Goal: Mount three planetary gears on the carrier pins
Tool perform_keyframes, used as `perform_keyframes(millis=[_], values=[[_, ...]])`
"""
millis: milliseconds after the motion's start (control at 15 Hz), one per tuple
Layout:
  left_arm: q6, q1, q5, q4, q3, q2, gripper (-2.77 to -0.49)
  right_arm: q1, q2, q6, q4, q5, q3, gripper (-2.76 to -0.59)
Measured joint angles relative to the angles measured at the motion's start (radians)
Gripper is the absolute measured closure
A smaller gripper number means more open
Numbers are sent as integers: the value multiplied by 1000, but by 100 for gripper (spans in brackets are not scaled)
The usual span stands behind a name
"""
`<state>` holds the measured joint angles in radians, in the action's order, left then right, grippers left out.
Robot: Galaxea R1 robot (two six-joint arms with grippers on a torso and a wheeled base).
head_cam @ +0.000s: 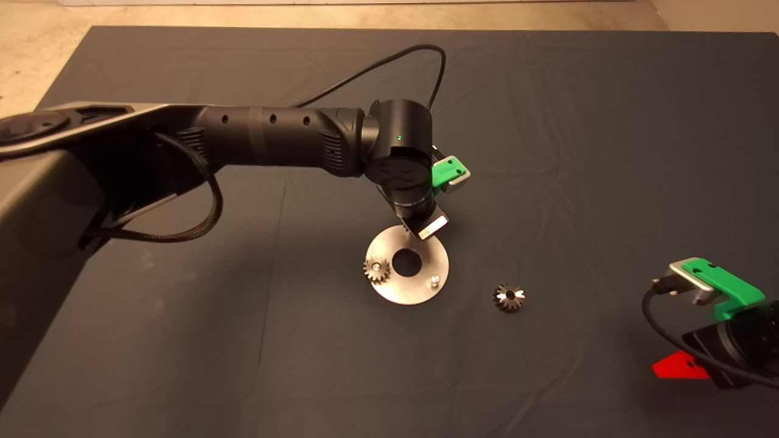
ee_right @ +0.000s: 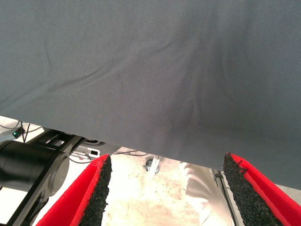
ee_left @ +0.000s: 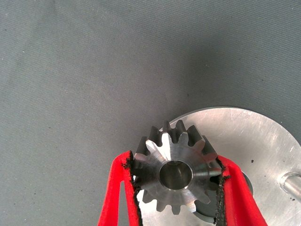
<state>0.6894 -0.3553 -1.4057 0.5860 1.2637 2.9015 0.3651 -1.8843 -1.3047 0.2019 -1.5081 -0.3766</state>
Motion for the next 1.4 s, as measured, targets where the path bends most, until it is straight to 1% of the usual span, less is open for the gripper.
perform_keyframes(millis=[67,200,267,333,400,467,533,600,733,800,867,933,1000,1133,1200,1400], values=[[0,0,0,2,-3,-2,-55,0,0,0,0,0,0,-175],[1,1,-10,12,-27,-17,-55,0,0,0,0,0,0,-175],[6,1,-14,14,-40,-34,-55,0,0,0,0,0,0,-175],[28,2,-15,13,-56,-56,-55,0,0,0,0,0,0,-175],[32,4,-24,14,-71,-77,-55,0,0,0,0,0,0,-175],[39,15,-66,13,-72,-91,-54,0,-2,0,0,0,0,-175],[53,28,-82,14,-72,-104,-54,0,-2,0,0,-1,0,-175],[63,33,-87,12,-72,-102,-54,0,-3,0,0,0,0,-175],[81,33,-79,13,-73,-84,-55,0,-8,0,0,2,0,-175],[81,33,-77,13,-73,-70,-55,0,-6,0,0,-1,0,-175],[81,33,-68,13,-73,-58,-55,0,-4,0,0,-2,0,-175],[80,31,-59,12,-73,-51,-55,0,-3,0,0,0,0,-175],[80,30,-60,14,-73,-55,-55,0,-3,0,0,0,0,-175],[80,28,-77,13,-71,-69,-55,0,-3,0,0,0,0,-175],[80,27,-81,14,-70,-72,-55,0,-3,0,0,0,0,-175],[80,27,-79,13,-70,-69,-55,0,-5,0,0,0,0,-175]])
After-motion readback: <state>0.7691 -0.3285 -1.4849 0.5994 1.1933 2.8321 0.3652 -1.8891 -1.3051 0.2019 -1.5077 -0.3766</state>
